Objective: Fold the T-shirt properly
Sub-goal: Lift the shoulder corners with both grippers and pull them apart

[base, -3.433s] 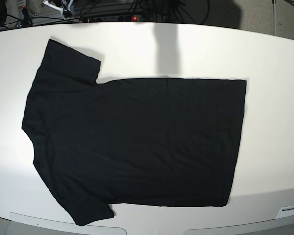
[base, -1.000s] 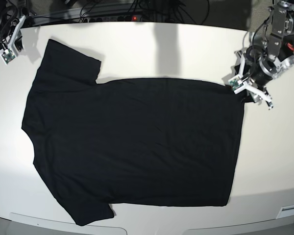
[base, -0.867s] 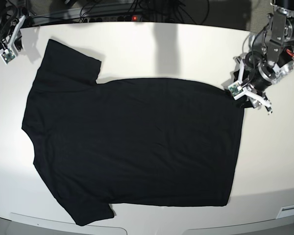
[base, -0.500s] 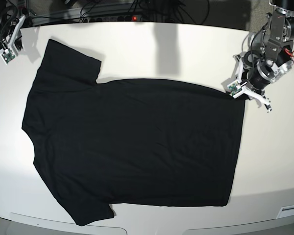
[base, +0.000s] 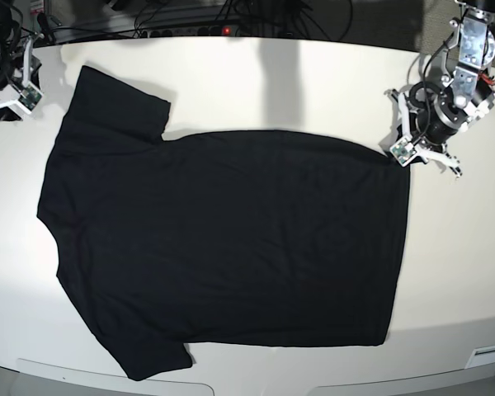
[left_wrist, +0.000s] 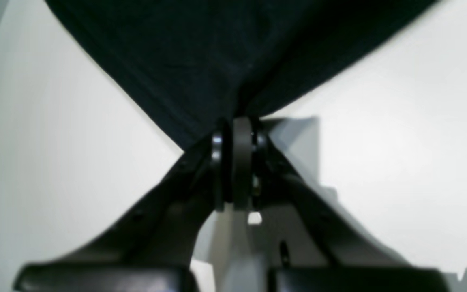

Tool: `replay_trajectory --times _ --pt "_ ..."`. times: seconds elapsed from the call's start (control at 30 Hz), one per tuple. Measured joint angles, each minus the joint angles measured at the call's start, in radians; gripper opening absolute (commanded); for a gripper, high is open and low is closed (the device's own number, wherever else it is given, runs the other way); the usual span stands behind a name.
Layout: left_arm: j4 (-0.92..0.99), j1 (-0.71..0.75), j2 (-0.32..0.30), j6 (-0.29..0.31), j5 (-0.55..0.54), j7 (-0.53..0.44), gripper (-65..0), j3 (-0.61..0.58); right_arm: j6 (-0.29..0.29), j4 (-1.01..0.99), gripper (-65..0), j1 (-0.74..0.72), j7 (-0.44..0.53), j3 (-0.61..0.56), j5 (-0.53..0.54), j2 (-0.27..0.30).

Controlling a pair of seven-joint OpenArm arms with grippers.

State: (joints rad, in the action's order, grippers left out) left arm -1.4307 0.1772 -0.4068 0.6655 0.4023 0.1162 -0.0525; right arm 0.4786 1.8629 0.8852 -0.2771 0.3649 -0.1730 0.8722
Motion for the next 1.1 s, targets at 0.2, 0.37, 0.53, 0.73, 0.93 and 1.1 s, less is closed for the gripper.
replay_trajectory --times 0.2,0.37,0.53,0.73,0.93,1.1 --pt "0.000 0.002 0.000 0.003 -0.019 -0.001 -65.0 0.000 -0.073 -0.072 -35.5 -0.129 -0.002 -0.200 -0.181 0.042" --pt "0.000 0.002 0.000 0.004 -0.023 -0.001 -65.0 -0.001 -0.079 -0.189 -35.5 -0.254 -0.002 -0.343 -0.190 0.047" --pt "0.000 0.002 0.000 0.004 -0.023 0.000 -65.0 -0.001 -0.083 -0.264 -35.5 -0.331 -0.001 -0.465 -0.267 0.064" --pt "0.000 0.002 0.002 0.004 -0.023 0.000 -65.0 -0.001 -0.091 -0.263 -35.5 -0.413 0.000 -0.592 -0.267 0.070" --pt "0.000 0.002 0.002 0.004 -0.023 0.000 -65.0 -0.001 -0.093 -0.263 -35.5 -0.473 -0.011 -0.698 -0.267 0.070" --pt "0.000 0.002 0.003 0.004 -0.023 0.000 -65.0 -0.001 -0.093 -0.264 -35.5 -0.512 -0.015 -0.713 -0.244 0.050"
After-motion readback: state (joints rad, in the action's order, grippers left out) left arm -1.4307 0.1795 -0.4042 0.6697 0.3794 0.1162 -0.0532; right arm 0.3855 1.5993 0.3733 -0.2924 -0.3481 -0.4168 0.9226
